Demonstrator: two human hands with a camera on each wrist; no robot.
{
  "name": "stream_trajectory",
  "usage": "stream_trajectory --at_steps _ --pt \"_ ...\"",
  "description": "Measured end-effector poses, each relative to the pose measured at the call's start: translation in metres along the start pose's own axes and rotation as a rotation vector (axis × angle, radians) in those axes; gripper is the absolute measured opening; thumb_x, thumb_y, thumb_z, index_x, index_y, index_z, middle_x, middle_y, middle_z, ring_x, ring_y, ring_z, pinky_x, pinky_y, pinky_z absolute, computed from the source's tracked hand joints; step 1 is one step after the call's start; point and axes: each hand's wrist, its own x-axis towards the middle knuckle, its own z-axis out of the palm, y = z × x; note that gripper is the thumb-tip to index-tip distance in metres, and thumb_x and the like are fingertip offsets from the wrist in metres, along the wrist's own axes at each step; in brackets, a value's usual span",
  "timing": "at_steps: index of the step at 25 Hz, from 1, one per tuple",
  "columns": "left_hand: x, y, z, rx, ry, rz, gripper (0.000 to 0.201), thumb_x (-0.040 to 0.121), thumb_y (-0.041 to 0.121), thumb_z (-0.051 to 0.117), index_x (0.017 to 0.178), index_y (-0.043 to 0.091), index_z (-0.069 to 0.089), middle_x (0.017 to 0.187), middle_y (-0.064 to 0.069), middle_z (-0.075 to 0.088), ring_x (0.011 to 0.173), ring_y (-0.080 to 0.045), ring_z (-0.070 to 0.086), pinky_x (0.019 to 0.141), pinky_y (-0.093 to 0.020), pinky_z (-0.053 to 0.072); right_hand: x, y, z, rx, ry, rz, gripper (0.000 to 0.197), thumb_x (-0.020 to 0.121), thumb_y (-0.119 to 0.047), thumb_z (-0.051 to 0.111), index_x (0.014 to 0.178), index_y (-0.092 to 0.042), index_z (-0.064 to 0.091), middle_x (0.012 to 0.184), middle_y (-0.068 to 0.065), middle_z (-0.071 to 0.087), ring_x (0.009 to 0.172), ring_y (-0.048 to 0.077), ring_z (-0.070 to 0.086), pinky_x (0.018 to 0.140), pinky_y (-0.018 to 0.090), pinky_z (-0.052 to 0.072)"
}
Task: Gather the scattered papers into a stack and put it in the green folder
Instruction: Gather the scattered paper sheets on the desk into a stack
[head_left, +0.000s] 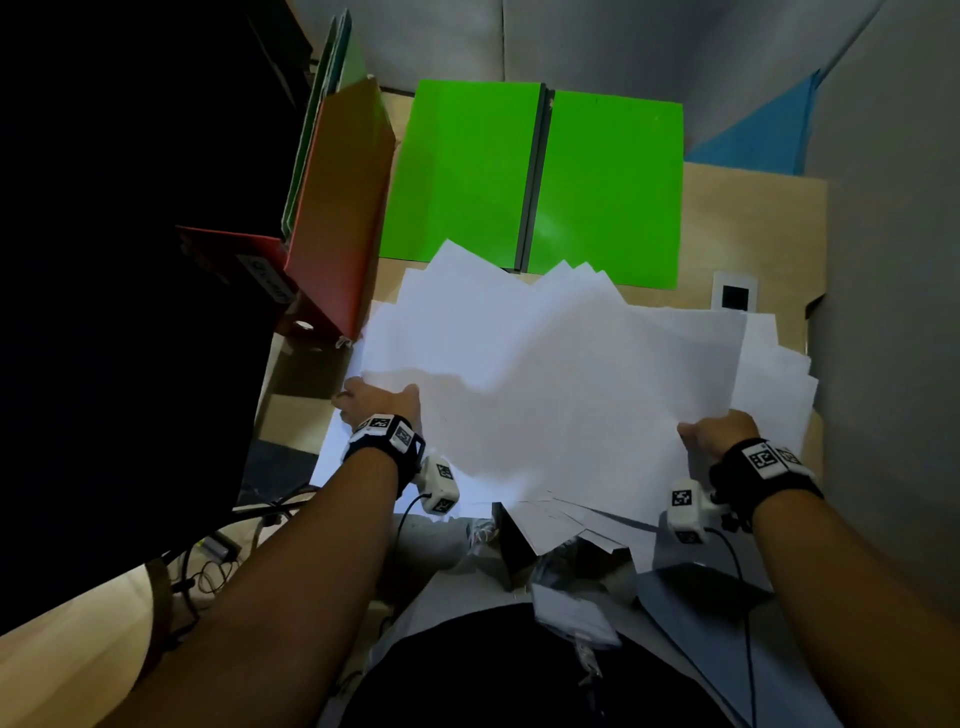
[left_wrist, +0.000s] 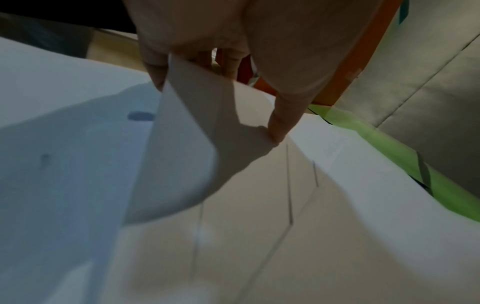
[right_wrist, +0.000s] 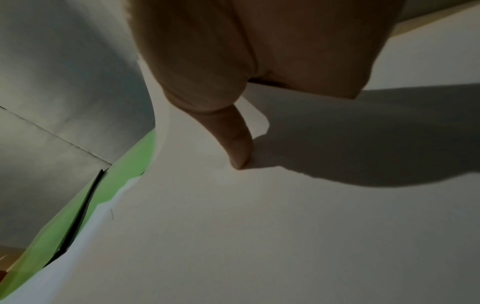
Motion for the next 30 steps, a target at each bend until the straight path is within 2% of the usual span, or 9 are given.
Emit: stream_trajectory --at_steps 3,8,12,15,18,21,24,27,30 --pt "-0.013 0.008 0.007 -0.058 0.012 0.032 0.076 0.070 0.029 0.076 0.131 0.009 0.036 0.135 -0.016 0.037 0.116 -0.041 0.051 0.091 -0.051 0.049 -0.003 -0.003 0.001 0.022 -0.001 0.009 0.054 0.085 -0.003 0.067 0.133 0.009 0.047 0.132 0.024 0.056 0.120 0.039 0.054 0.099 0.034 0.042" --pt "-0.014 0.015 0.007 0.027 0.087 0.275 0.071 0.072 0.037 0.076 0.131 0.011 0.043 0.135 -0.012 0.045 0.123 -0.034 0.048 0.104 -0.050 0.037 -0.008 -0.003 0.004 0.035 -0.021 0.011 0.053 0.083 -0.004 0.068 0.131 0.007 0.050 0.129 0.023 0.058 0.116 0.038 0.057 0.097 0.033 0.044" --pt "0.006 0.035 -0.014 -0.200 -0.075 0.285 0.080 0.074 0.031 0.079 0.140 0.012 0.037 0.134 -0.014 0.056 0.119 -0.034 0.057 0.097 -0.041 0.048 -0.009 -0.002 0.003 0.037 -0.034 -0.006 0.051 0.081 -0.003 0.069 0.128 0.006 0.052 0.124 0.022 0.061 0.111 0.036 0.059 0.088 0.027 0.043" --pt "0.017 0.040 -0.023 -0.154 0.004 0.194 0.099 0.067 0.033 0.083 0.147 0.017 0.026 0.144 -0.015 0.044 0.130 -0.037 0.047 0.106 -0.050 0.040 -0.010 -0.001 0.003 0.054 -0.024 -0.013 0.052 0.082 -0.004 0.069 0.129 0.006 0.051 0.125 0.021 0.061 0.109 0.035 0.059 0.089 0.028 0.043" --pt "-0.005 0.028 -0.002 0.025 0.113 0.235 0.106 0.068 0.038 0.084 0.150 0.018 0.021 0.158 -0.015 0.021 0.145 -0.036 0.022 0.116 -0.055 0.023 -0.011 -0.001 0.002 0.076 -0.010 -0.008 0.050 0.082 -0.002 0.067 0.129 0.006 0.051 0.122 0.020 0.061 0.098 0.032 0.058 0.086 0.026 0.043" --pt "-0.032 0.017 0.033 0.276 -0.027 0.423 0.103 0.074 0.045 0.077 0.153 0.017 0.017 0.165 -0.011 -0.003 0.152 -0.029 -0.003 0.121 -0.052 0.010 -0.009 0.003 0.003 0.107 -0.019 -0.005 0.052 0.080 -0.003 0.068 0.129 0.005 0.053 0.123 0.021 0.062 0.096 0.032 0.058 0.086 0.027 0.044" --pt "-0.031 0.031 0.041 0.377 -0.182 0.538 0.102 0.071 0.054 0.075 0.151 0.017 0.024 0.163 -0.008 0.009 0.151 -0.029 0.005 0.119 -0.050 0.018 -0.008 0.006 0.003 0.125 -0.013 -0.001 0.053 0.081 -0.003 0.068 0.131 0.004 0.052 0.122 0.020 0.062 0.091 0.028 0.055 0.087 0.027 0.043" --pt "-0.024 0.061 0.033 0.272 -0.198 0.408 0.101 0.064 0.046 0.081 0.145 0.013 0.031 0.150 -0.009 0.028 0.139 -0.032 0.028 0.105 -0.051 0.037 -0.009 0.009 0.002 0.143 -0.013 -0.002 0.052 0.083 -0.003 0.067 0.132 0.004 0.049 0.123 0.021 0.060 0.094 0.029 0.055 0.087 0.027 0.041" --pt "-0.032 0.081 0.032 0.141 -0.273 0.270 0.088 0.063 0.037 0.082 0.134 0.010 0.038 0.134 -0.011 0.041 0.117 -0.035 0.052 0.087 -0.043 0.052 -0.010 0.011 0.004 0.153 -0.029 0.012 0.052 0.083 -0.003 0.068 0.131 0.005 0.050 0.124 0.020 0.060 0.108 0.036 0.059 0.088 0.028 0.042"
